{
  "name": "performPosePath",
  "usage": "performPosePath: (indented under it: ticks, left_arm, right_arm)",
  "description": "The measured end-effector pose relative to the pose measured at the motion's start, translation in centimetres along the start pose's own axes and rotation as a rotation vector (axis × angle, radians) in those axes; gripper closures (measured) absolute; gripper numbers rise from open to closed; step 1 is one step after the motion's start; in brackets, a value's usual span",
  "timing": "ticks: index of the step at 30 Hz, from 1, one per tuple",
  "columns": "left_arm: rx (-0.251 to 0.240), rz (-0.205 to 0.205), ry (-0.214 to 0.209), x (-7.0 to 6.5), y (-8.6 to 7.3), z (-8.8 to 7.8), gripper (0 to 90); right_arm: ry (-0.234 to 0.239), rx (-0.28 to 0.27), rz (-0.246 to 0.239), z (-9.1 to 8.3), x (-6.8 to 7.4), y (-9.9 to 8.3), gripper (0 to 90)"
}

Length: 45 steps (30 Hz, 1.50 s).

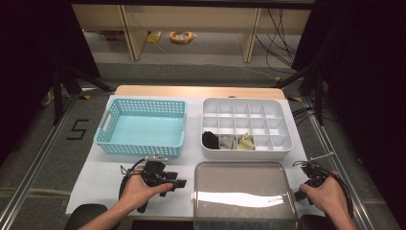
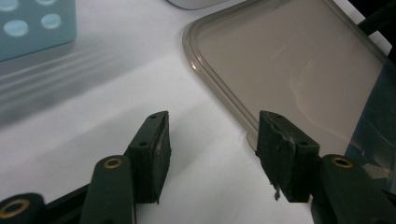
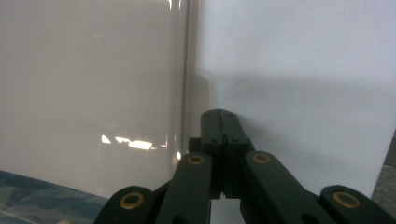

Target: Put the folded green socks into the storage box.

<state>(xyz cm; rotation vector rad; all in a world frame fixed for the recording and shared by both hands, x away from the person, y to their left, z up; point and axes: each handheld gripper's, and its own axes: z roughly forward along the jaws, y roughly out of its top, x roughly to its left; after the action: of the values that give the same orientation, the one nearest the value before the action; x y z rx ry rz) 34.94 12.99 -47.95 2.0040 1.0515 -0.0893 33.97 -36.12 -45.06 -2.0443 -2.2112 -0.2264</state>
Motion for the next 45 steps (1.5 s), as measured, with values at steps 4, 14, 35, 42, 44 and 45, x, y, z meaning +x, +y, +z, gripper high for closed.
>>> performPosePath:
  ticks: [4,14,35,42,44,45]
  left_arm:
    - [-0.009,0.001,0.000,0.1,0.0,0.0,44.0]
    - [-0.011,-0.002,-0.017,-0.2,-0.3,-0.3,44.1]
    - [0.077,-0.070,-0.029,-1.9,-1.0,0.6,47.9]
    - [0.110,-0.099,-0.036,-2.0,-0.8,1.5,47.5]
    - [0.104,-0.107,-0.042,-2.0,-0.7,1.6,47.3]
    - [0.110,-0.105,-0.034,-2.0,-0.6,1.6,47.0]
  right_arm:
    - [-0.002,-0.018,-0.035,0.1,-0.1,-0.2,90.0]
    - [0.060,-0.129,0.111,-1.5,0.9,-0.1,74.1]
    - [0.088,-0.103,0.033,-0.1,0.7,-0.8,63.8]
    - [0.106,-0.094,0.040,-0.1,0.5,-0.8,63.8]
    - [0.108,-0.093,0.035,0.0,0.4,-0.8,64.0]
    - [0.108,-0.089,0.036,0.0,0.4,-0.8,64.0]
